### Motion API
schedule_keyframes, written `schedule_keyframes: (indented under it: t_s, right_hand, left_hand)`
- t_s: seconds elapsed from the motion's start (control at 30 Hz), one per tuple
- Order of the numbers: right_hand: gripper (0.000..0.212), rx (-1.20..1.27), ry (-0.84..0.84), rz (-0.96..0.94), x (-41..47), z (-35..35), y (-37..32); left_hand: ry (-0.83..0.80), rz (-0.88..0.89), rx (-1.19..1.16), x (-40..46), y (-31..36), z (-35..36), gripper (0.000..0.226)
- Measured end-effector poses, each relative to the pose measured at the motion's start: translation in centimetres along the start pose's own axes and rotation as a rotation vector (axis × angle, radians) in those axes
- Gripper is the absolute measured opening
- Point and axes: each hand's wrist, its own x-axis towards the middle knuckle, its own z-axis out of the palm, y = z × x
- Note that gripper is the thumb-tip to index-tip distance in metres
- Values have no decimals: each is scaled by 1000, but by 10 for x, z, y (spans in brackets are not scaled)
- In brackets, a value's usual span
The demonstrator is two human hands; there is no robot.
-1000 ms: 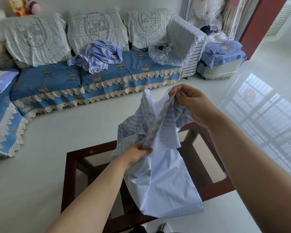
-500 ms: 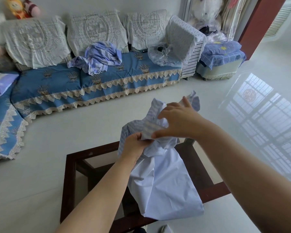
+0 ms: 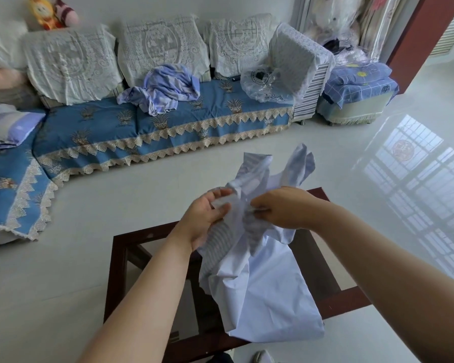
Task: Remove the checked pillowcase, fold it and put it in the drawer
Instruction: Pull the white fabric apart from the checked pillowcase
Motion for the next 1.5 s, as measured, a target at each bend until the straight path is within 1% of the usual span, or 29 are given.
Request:
schedule_keyframes:
  t_s: [0.03,0.07,0.1,0.13,0.17,0.2,0.27,0.3,0.33,0.37,0.4,0.47,0.5,0.53,0.57,0.6,0.63,0.67,0.73,0.8,0.9,0.97,1.1,1.2,1.3,1.37,1.43,1.5]
  right_hand:
    - [32,-4,-30,24,0,2,-1]
    - [33,3,-48,46,0,5,-2]
    - [31,18,-51,55,0,8,-4]
    - [27,24,-24,38,0,10,-8]
    - [23,28,39,-1,0,11,-11]
    - [21,37,123,-53,1,13,-14]
    - [16,30,241,-173,2,14,-20]
    - [15,37,264,-215,1,12,-23]
    - [15,52,271,-241,0,11,-26]
    - [16,67,278,-259,-2,10,-28]
    - [16,71,282,-270,-4,10,-28]
    - [15,55,287,-276,-7,11,-27]
    - [16,51,278,-268,-8,12,-28]
    - [18,59,269,-256,-10,11,-31]
    - [19,79,268,-249,-12,10,-34]
    - [19,107,274,-258,-14,9,-38]
    - [18,136,271,-283,-16,7,-44]
    - [17,154,254,-315,-19,7,-50]
    - [15,164,202,-364,-22,7,-63]
    - [15,194,208,-368,-18,8,-66]
    - [23,330,379,-294,-3,5,-50]
    - [26,378,496,-257,5,5,-37]
    - [18,379,596,-232,9,8,-33]
    - [20,433,628,-150,10,8,-27]
    - [21,498,544,-46,8,4,-24]
    - [19,509,526,3,8,4,-24]
    - [16,538,549,19,10,3,-24]
    - [22,602,552,29,12,0,-25]
  left_hand:
    - [92,29,42,1,1,-1,30]
    - [179,59,111,4,0,-3,34]
    - [230,88,188,6,-1,-2,45]
    - [243,102,244,7,-2,0,56]
    - [255,101,271,8,-3,3,60]
    - [280,97,259,9,-4,8,52]
    - [329,101,201,7,-2,16,23]
    - [335,117,186,5,-1,19,12]
    - [330,152,182,3,-1,20,8]
    - [322,197,200,2,0,20,11]
    - [302,237,217,1,1,19,19]
    - [290,249,219,-2,5,16,47]
    - [314,223,198,-2,7,15,54]
    - [343,189,177,-2,8,15,50]
    - [355,156,163,-2,10,15,38]
    - [349,123,137,-3,11,16,24]
    - [336,86,96,-4,11,17,15]
    - [322,52,31,-5,12,19,12]
    - [289,-11,-112,-10,15,24,14]
    - [212,-35,-159,-14,19,25,18]
    - [58,-15,-169,-18,18,23,22]
    - [5,4,-210,-21,18,20,24]
    - [-105,57,-229,-27,23,15,23]
    - [-140,66,-193,-30,28,12,26]
    - [-178,58,-120,-33,34,8,37]
    - [-203,93,-76,-35,36,10,33]
    - [-144,184,8,-36,35,17,28]
    - [-14,272,116,-33,33,22,27]
